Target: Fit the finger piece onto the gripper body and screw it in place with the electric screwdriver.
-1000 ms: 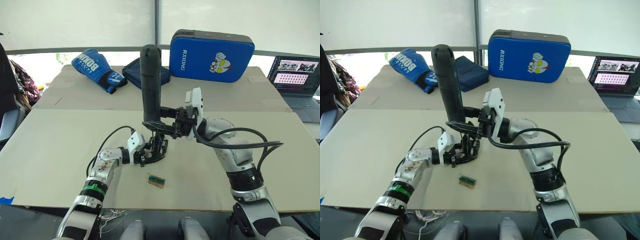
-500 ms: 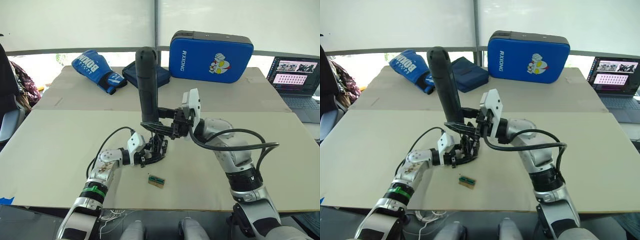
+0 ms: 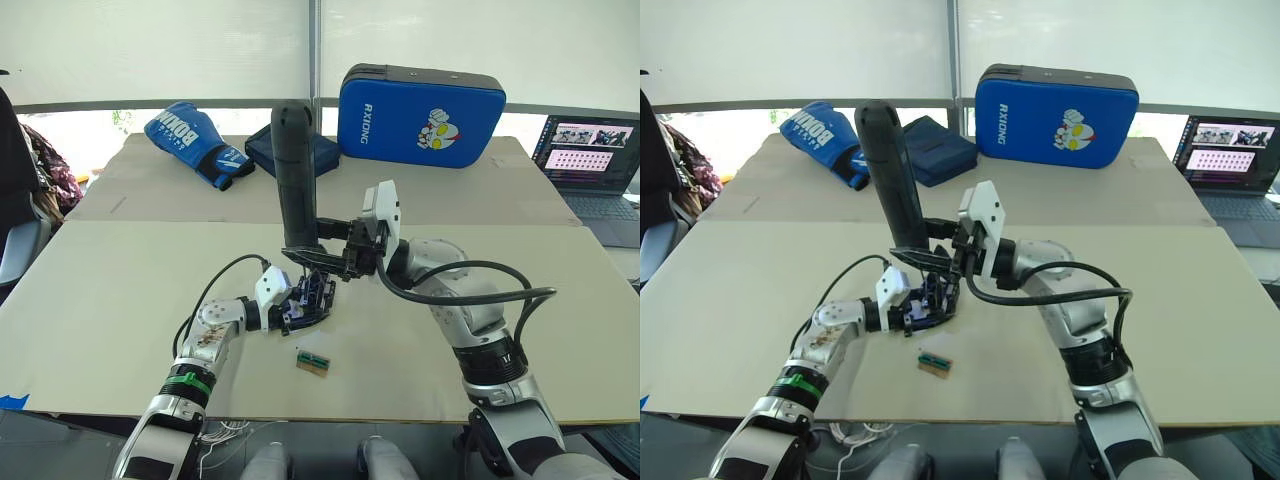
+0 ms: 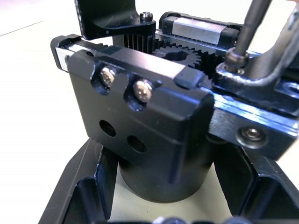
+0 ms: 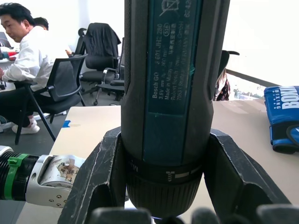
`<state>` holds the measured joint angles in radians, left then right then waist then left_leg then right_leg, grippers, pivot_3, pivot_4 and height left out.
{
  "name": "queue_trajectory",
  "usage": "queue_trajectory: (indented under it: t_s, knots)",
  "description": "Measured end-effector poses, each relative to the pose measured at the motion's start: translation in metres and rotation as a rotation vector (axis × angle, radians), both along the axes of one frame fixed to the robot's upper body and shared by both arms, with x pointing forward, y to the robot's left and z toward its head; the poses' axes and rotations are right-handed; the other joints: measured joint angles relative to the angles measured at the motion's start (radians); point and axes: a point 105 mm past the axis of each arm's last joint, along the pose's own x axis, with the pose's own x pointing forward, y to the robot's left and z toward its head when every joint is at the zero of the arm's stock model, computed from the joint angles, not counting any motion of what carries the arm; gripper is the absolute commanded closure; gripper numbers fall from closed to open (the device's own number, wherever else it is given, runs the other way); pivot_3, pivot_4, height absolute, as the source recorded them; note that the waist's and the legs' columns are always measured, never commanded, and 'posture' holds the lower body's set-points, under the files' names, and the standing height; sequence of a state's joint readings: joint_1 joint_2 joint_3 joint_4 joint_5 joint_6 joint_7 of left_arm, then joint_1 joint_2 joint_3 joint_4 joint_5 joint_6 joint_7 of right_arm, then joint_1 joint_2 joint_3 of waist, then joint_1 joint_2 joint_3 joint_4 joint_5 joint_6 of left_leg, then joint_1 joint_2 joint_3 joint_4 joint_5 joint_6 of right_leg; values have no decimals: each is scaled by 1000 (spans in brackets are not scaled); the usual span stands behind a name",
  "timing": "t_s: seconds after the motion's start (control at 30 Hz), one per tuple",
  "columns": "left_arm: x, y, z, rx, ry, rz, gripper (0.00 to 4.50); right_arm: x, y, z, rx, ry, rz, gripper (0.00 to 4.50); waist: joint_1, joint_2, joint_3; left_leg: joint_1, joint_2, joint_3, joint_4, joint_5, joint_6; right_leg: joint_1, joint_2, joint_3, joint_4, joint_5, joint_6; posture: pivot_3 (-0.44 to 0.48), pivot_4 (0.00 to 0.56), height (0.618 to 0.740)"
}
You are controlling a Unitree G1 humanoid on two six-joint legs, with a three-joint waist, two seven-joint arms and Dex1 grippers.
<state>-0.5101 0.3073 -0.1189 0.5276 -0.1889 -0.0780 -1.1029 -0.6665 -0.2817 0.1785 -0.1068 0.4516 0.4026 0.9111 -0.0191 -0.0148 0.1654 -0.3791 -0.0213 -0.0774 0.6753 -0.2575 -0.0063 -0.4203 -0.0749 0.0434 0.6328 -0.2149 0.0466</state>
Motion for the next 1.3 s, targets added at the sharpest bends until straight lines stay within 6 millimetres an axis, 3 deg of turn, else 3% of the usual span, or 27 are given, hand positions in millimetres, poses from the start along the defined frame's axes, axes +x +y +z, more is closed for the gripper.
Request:
queue_trajectory:
  t_s: [0.43,0.63,0.83,0.97,1.03,1.13,1.3]
  knots:
    - [0,-1,-1,2,-6,1,2101,0,-1,2,-7,-10,-2,2585,1,0,0,0,0,0,0,0,0,0,0,0,0,0,0,0,150,740]
    - [0,-2,1,6,-28,4,2101,-1,-8,13,-2,2,38,2585,3,0,0,-3,0,0,0,0,0,-3,0,0,0,0,0,0,150,740]
    - [1,-2,0,14,-41,12,2101,-15,-8,48,66,-82,123,2585,3,0,0,-3,0,-1,0,0,0,-3,0,-1,0,0,0,0,150,740]
    - [2,-3,-1,10,-41,21,2101,-20,-7,46,78,-85,153,2585,5,0,0,-3,0,-1,1,0,0,-2,0,-1,0,0,0,0,150,740]
    - [2,-2,-1,7,-32,24,1060,-20,-8,44,82,-80,150,2585,5,0,0,-3,0,-1,1,0,0,-2,0,-1,0,0,0,0,150,740]
    - [3,-2,-1,-7,-22,35,23,-21,-11,43,99,-71,155,2585,5,0,0,-3,0,-1,1,0,0,-2,0,-1,0,0,0,0,150,740]
    - [2,1,0,-17,-26,44,23,-25,-21,55,142,-108,148,2585,3,0,0,-3,0,-1,1,0,0,-3,0,0,0,0,0,0,150,740]
